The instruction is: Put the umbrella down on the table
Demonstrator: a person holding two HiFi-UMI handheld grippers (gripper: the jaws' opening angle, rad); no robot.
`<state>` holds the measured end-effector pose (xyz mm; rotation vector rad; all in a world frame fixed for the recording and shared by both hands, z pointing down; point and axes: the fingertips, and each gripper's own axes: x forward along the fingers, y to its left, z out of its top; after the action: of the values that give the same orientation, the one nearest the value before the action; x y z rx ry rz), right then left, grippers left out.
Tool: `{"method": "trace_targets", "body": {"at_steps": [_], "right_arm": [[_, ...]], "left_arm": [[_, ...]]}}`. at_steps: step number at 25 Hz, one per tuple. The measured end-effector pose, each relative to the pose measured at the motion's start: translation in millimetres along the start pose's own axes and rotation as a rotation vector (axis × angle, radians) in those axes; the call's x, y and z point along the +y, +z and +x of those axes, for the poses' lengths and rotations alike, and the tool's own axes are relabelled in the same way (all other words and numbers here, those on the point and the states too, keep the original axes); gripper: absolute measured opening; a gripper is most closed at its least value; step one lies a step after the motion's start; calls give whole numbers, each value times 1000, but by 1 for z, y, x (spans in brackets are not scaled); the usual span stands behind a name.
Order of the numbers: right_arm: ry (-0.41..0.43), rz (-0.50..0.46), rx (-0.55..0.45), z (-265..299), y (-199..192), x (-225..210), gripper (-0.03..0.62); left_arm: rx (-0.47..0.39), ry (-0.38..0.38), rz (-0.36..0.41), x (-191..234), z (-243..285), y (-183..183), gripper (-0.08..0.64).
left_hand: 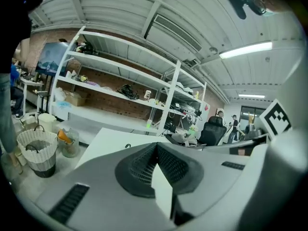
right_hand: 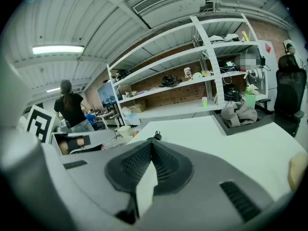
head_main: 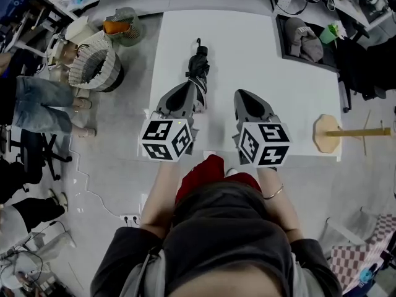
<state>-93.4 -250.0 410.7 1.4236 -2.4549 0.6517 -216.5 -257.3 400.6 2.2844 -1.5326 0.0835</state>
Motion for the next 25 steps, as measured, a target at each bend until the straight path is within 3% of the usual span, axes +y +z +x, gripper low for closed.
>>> {"method": "trace_targets", "body": {"at_steps": [8, 25], "right_arm": [[33, 10, -50, -36, 7, -2, 18], [90, -29, -174, -145, 7, 2, 18]], "left_arm": [[-57, -43, 47, -43, -26, 23, 12], [-156, 8, 116, -125, -112, 24, 12]]}}
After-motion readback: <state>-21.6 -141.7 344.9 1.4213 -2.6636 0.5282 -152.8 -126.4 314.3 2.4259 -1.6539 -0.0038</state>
